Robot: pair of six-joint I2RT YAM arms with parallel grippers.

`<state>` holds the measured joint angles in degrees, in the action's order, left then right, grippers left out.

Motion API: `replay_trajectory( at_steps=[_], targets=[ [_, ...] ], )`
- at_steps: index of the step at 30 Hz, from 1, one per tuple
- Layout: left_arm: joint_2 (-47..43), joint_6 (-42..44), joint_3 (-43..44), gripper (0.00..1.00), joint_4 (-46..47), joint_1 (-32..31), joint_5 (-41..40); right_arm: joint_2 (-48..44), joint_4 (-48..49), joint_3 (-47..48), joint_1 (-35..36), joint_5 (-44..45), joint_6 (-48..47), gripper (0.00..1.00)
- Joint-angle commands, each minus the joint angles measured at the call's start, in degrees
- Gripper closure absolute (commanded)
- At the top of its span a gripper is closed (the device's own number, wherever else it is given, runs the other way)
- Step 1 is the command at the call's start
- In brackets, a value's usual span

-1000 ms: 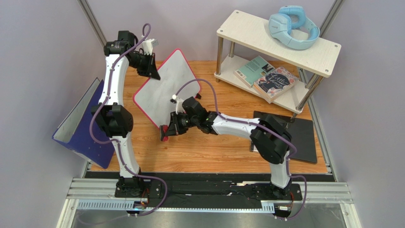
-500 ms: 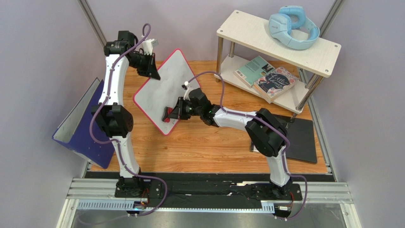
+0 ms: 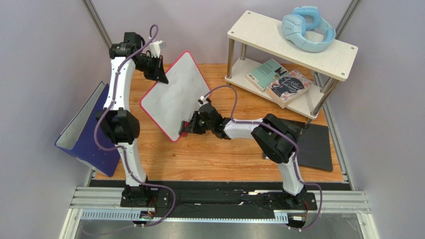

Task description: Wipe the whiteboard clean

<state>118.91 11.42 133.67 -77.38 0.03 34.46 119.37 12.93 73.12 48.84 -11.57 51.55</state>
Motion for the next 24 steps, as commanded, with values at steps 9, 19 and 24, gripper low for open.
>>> replay_trajectory(
  at_steps=[9,19,24],
  targets=[
    [0.1,2.1,-0.4,1.0,0.4,-1.4,-3.3,1.1,-2.5,4.7,-0.4,10.3,1.1,1.0],
    [0.1,2.2,-0.6,1.0,0.3,-1.4,-2.7,1.6,-4.8,12.0,-3.3,10.6,-1.6,1.0],
    [0.0,2.1,-0.6,1.0,0.4,-1.4,-2.8,2.6,-3.3,17.2,-5.7,7.8,-2.4,1.0]
  ],
)
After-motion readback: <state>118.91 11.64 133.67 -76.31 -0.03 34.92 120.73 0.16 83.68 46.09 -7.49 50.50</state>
